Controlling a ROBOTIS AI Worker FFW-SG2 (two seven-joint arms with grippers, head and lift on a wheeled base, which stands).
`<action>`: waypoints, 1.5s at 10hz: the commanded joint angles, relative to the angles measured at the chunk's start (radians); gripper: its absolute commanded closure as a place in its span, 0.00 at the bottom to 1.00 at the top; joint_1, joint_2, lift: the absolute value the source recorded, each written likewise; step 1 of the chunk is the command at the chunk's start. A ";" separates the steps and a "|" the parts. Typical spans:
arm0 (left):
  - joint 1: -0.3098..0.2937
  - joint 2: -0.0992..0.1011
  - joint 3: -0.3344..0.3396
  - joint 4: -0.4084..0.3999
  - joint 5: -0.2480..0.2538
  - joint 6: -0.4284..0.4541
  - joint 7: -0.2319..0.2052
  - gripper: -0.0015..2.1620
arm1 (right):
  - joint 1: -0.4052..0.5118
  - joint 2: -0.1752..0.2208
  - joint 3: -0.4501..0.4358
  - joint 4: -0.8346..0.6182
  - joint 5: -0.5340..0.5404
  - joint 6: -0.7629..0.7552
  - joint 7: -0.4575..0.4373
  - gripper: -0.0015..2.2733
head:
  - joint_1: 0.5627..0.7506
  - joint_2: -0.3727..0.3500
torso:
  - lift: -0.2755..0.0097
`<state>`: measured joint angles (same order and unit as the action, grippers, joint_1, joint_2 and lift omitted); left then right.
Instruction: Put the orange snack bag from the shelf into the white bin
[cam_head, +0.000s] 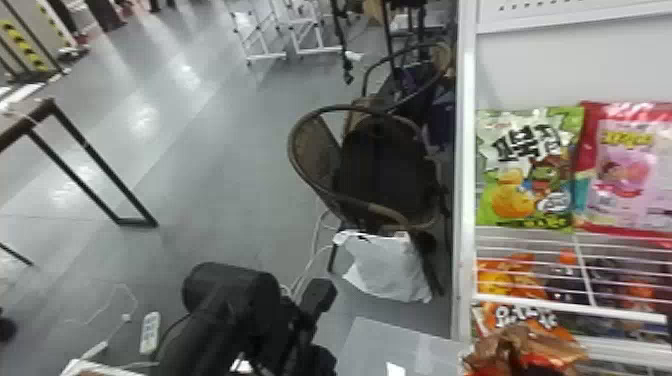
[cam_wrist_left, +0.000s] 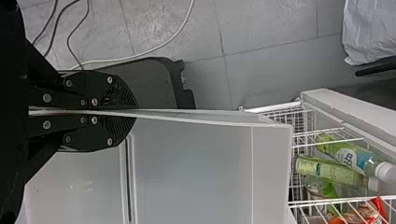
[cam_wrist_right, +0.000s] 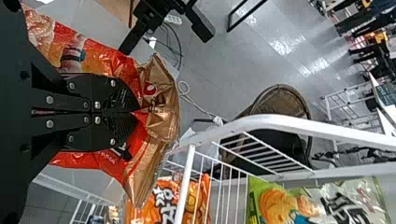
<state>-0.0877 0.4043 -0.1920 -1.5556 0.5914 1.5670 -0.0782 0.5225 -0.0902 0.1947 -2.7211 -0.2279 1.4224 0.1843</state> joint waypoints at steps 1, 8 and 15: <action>0.000 -0.001 -0.001 -0.001 0.004 0.004 0.000 0.99 | -0.004 -0.008 0.038 0.037 0.005 -0.036 -0.006 0.13 | 0.70 1.00 | 0.97; 0.002 -0.005 -0.001 -0.014 0.008 0.004 0.000 0.99 | 0.031 -0.002 -0.109 0.121 0.002 -0.325 -0.063 0.03 | 0.70 0.94 | 0.97; 0.011 -0.004 -0.001 -0.020 0.007 0.004 0.000 0.99 | 0.042 0.032 -0.294 0.501 -0.005 -1.144 -0.131 0.04 | 0.70 0.56 | 0.97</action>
<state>-0.0773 0.3991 -0.1933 -1.5725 0.5976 1.5671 -0.0782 0.5646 -0.0595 -0.0810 -2.2517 -0.2332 0.3324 0.0537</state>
